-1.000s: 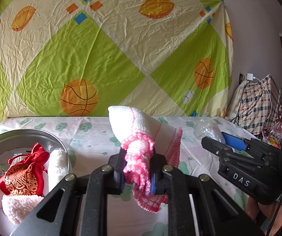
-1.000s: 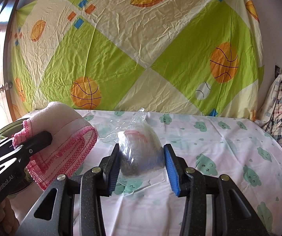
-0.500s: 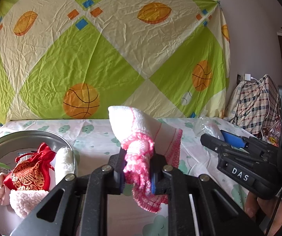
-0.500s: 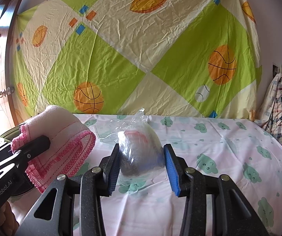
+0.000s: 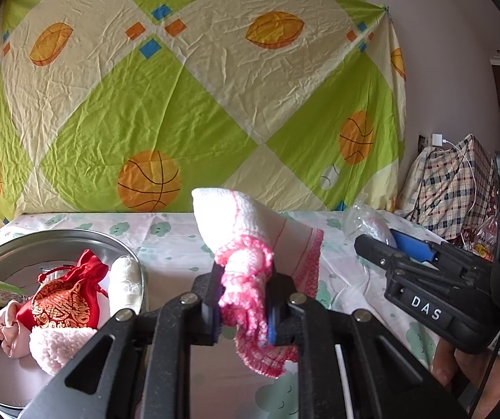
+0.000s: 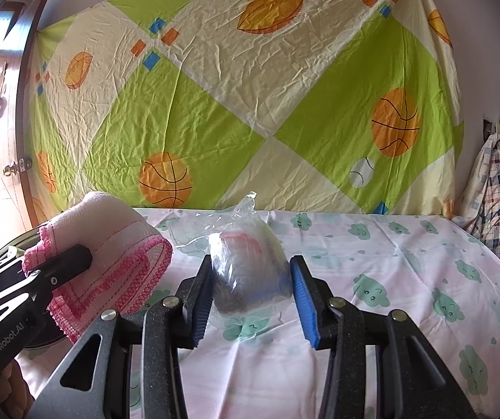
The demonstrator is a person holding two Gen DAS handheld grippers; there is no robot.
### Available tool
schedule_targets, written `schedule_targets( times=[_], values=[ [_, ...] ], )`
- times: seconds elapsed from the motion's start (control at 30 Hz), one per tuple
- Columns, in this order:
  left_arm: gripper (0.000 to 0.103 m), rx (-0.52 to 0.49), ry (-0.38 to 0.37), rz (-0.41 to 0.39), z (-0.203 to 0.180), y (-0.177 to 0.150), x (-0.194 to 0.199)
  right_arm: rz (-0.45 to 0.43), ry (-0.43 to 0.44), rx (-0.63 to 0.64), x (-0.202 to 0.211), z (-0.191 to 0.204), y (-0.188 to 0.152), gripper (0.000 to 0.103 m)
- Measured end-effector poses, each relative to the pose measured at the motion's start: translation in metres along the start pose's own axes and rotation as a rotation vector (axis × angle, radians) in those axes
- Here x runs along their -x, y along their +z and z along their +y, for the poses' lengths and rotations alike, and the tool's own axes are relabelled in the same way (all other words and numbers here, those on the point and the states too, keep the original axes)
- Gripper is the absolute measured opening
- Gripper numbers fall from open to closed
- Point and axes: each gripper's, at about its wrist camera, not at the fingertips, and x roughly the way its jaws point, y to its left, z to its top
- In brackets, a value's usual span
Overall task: Organize soft objects
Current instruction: 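Carry the cloth with the left tool while the right tool carries the plastic bag over the tin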
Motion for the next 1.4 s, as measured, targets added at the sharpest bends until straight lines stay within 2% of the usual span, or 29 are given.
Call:
schedule_targets(
  times=[0.43, 1.4],
  values=[
    [0.016, 0.003, 0.011, -0.011, 0.004, -0.003, 0.014, -0.039, 0.017, 0.006, 0.012, 0.01, -0.003, 0.045],
    [0.016, 0.035, 0.061, -0.042, 0.027, -0.01, 0.042, -0.055, 0.073, 0.026, 0.021, 0.035, -0.007, 0.045]
  ],
)
